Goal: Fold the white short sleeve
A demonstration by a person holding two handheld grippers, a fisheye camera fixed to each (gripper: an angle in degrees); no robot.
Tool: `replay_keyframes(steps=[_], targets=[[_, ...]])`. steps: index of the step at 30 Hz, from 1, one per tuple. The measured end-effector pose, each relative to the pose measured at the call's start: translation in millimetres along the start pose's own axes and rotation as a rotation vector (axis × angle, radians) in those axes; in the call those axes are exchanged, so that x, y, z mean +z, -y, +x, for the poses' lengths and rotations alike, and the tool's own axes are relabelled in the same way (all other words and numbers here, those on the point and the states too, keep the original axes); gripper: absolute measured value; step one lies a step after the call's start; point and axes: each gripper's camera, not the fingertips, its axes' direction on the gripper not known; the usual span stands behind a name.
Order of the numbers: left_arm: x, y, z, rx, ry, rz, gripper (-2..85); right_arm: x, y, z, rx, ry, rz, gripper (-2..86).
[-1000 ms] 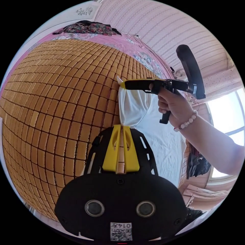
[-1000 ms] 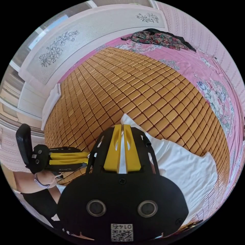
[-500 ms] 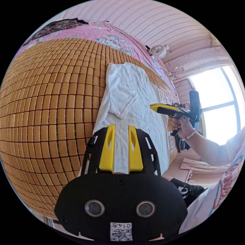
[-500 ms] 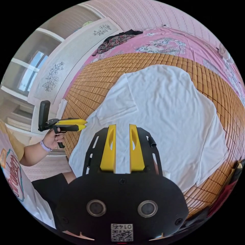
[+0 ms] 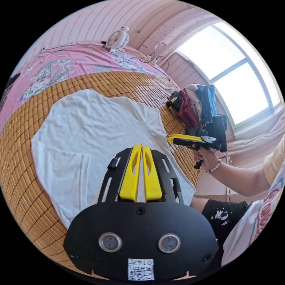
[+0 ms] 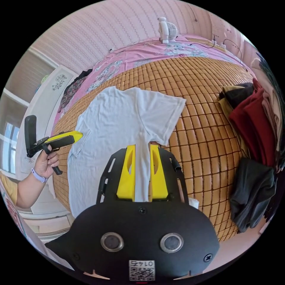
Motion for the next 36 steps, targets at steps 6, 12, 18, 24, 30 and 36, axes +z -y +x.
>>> replay_keyframes(steps=[6,12,18,24,30,36], targets=[[93.5,111.1,48.1,0.093,-0.056,-0.122,6.1,-9.8,23.5,36.6,0.028,0.028,0.035,8.7],[178.8,184.2,95.8,0.193,0.037,-0.194,7.0,-16.2,34.4,43.8,-0.033,0.02,0.019,4.4],[233.5,210.0,108.9,0.176,0.155,-0.223,2.0,-34.4,34.2,62.6,-0.023,0.126,0.061,2.1],[222.6,210.4,83.1,0.03,0.052,-0.181,0.1,-47.0,44.3,52.3,-0.078,0.105,0.04,1.5],[210.6,209.8,90.6,0.097,0.13,-0.176,7.2,-52.8,50.2,36.9,-0.071,0.082,0.048,1.4],[213.0,201.3,104.8,0.229,0.326,-0.143,4.0,-57.1,50.9,28.4,0.019,0.092,0.054,1.3]])
